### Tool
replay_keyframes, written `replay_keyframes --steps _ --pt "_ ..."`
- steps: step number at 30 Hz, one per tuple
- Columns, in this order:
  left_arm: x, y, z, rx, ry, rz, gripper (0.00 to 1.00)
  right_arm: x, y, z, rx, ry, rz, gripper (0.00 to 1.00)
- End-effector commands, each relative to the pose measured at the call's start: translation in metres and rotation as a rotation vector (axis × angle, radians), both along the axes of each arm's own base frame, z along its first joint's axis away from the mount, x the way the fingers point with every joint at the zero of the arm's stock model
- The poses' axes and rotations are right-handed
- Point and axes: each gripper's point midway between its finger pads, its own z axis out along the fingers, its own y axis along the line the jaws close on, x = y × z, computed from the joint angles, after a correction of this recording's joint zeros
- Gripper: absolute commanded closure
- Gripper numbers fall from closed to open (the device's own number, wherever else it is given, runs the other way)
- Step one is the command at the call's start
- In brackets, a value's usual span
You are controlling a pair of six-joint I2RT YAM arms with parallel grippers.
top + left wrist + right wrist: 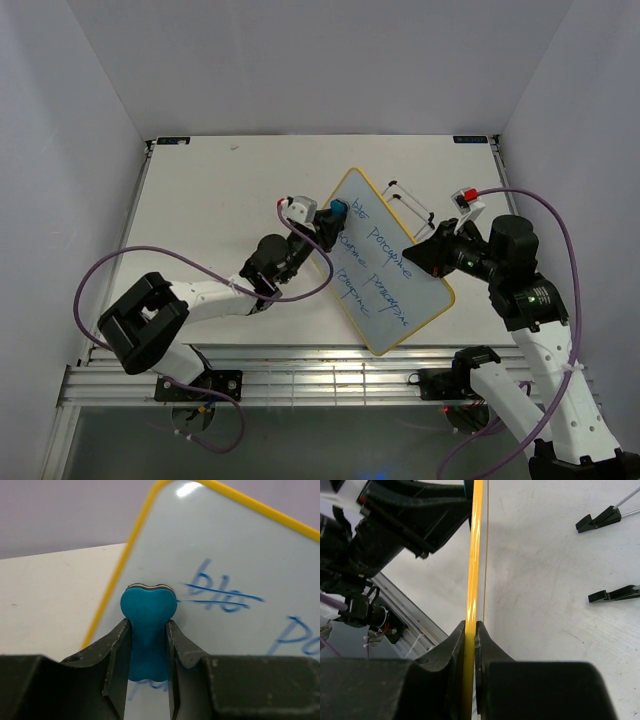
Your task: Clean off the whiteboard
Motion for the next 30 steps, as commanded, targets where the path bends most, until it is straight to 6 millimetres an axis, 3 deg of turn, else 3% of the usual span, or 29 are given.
replay_keyframes --steps 1,4,7,13,18,22,29,30 --pt "0.017 0.015 0.006 0.005 0.001 0.02 1.0 -0.026 0.015 0.066 0.11 -0.188 0.14 0.92" --pt "0.025 0.015 0.013 0.016 -0.022 0.027 1.0 -0.032 0.017 0.066 0.118 -0.177 0.169 0.92" --pt "0.016 0.002 0.027 0.02 -0.058 -0.031 1.0 -0.03 0.017 0.061 0.11 -0.167 0.165 0.92" --pt "-0.016 -0.04 0.047 0.013 -0.102 -0.145 1.0 -0.026 0.019 0.062 0.114 -0.164 0.173 0.92" --pt "-0.043 -0.072 0.05 0.014 -0.103 -0.239 1.0 -0.028 0.02 0.066 0.125 -0.173 0.187 0.92" --pt "-0.028 -0.057 0.034 0.027 -0.064 -0.156 1.0 -0.032 0.02 0.072 0.128 -0.185 0.192 0.92" --pt "0.023 0.012 0.013 0.02 0.005 0.002 1.0 -0.043 0.019 0.083 0.14 -0.206 0.214 0.92" --pt "0.026 0.015 0.012 0.024 0.01 0.007 1.0 -0.045 0.02 0.084 0.148 -0.21 0.223 0.92"
